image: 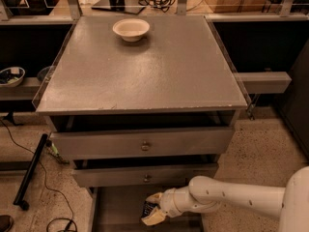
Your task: Place rxbar blueberry into bottom drawer
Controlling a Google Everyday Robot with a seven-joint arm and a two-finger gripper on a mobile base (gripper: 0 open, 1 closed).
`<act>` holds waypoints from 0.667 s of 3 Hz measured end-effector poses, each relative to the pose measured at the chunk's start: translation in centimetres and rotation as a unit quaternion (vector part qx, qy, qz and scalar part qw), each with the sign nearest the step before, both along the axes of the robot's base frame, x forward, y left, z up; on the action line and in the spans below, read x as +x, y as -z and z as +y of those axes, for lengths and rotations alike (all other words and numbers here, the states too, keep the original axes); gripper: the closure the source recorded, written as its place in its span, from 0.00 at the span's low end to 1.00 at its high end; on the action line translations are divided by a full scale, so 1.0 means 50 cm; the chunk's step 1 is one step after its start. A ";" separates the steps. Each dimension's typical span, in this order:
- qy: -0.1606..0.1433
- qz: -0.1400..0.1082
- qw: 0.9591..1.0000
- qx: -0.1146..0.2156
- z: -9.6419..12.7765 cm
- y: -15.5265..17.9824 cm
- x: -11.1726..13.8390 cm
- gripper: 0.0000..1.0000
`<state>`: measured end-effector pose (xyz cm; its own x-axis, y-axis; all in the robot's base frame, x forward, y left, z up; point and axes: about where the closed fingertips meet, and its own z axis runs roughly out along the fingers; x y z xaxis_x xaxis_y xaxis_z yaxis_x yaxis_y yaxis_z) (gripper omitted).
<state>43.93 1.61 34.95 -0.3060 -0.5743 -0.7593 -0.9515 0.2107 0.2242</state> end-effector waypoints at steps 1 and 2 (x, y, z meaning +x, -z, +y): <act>0.020 0.010 1.000 -0.001 -0.004 0.054 0.009 1.00; 0.041 0.036 0.998 0.010 -0.012 0.132 0.007 1.00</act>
Offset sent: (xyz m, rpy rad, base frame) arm 0.0047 -0.0145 -0.0662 0.0395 0.0593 -0.1064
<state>44.26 1.03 28.36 -0.4057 -0.5303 -0.7445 -0.9125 0.2815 0.2967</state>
